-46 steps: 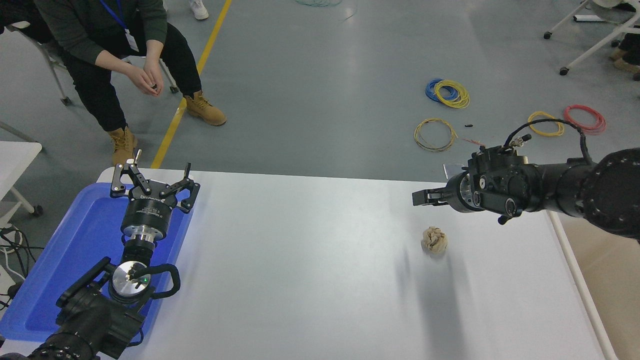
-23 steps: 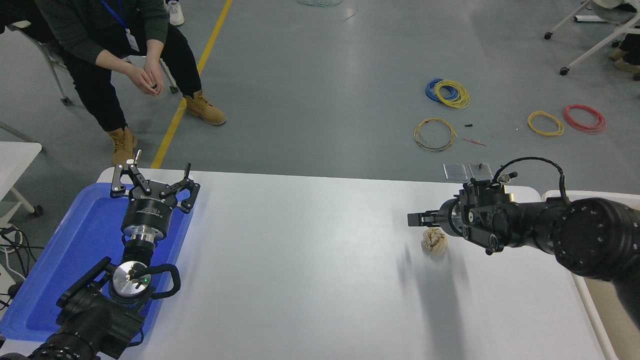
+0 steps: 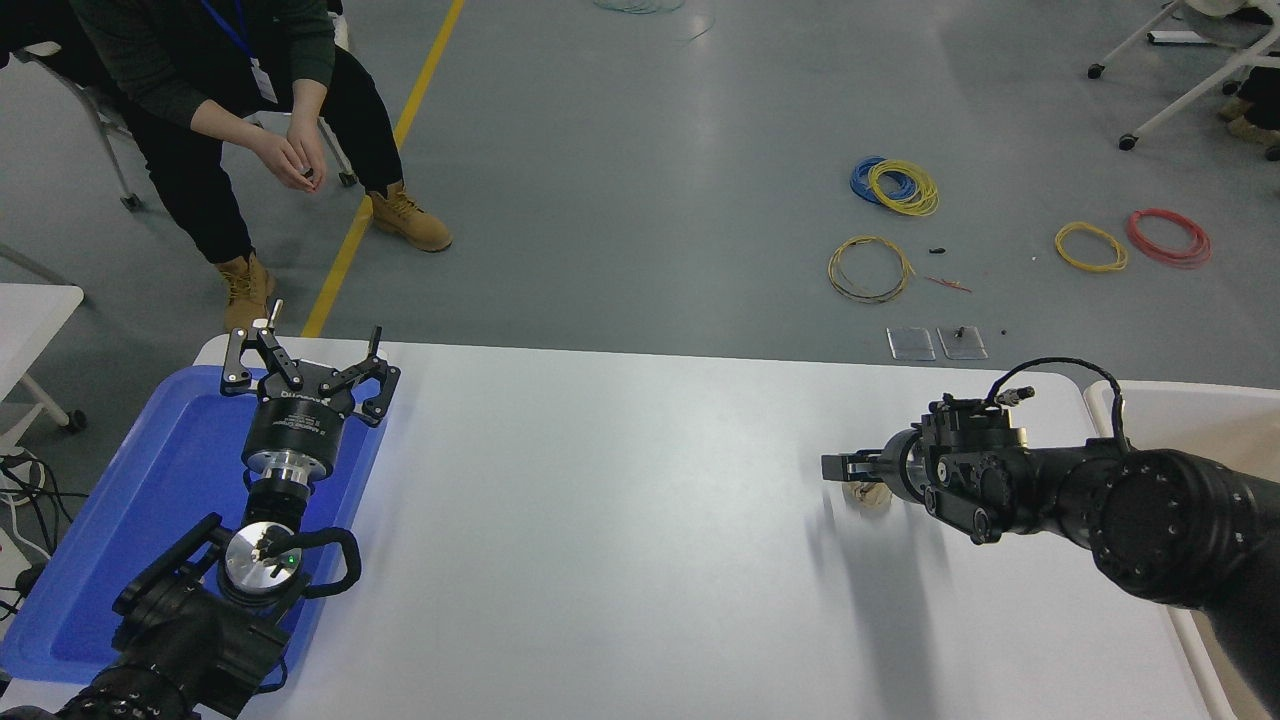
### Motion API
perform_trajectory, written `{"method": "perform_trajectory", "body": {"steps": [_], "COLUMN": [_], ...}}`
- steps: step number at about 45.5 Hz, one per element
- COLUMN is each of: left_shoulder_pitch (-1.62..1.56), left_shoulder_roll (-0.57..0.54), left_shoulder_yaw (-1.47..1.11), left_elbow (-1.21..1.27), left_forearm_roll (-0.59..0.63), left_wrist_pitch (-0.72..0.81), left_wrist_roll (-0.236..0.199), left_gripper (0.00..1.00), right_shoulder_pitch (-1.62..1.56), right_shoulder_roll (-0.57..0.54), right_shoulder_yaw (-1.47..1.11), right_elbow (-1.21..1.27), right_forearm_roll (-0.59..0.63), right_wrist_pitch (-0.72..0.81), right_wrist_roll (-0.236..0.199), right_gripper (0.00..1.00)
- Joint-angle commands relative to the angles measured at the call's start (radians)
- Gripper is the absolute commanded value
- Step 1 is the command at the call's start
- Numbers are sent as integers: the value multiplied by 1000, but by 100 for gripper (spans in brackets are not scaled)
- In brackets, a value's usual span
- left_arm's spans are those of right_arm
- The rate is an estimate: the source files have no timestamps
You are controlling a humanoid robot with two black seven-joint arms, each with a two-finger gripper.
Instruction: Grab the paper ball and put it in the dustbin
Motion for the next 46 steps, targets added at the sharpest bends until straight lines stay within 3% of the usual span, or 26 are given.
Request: {"method": "perform_trajectory", "body": {"steps": [1,3,9,16,33,46], "left_shoulder_pitch": [0,0,0,0,0,0], "left_shoulder_roll": [-1,-1,0,0,0,0], "left_shoulder_yaw": [0,0,0,0,0,0], "left_elbow": [0,0,0,0,0,0], "left_forearm_roll": [0,0,0,0,0,0], "left_wrist_pitch": [-1,1,-1,1,-1,-1], "left_wrist_roll": [0,0,0,0,0,0], "left_gripper": [100,100,100,100,100,100], "right_shoulder_pitch": [-23,-26,-34,-34,40,293], "right_shoulder_roll": [10,16,19,19,-26,-206], "right_shoulder_yaw": [-13,-14,-14,-14,-16,-33], "right_elbow": [-5,-4,-4,-4,24,297], "right_forearm_roll": [-19,-41,-120,-130,-127,-130], "right_wrist_pitch": [-24,-24,-25,-27,-8,171], "right_wrist_roll": [2,3,3,3,8,8], "right_gripper": [84,76,37,0,0,0]}}
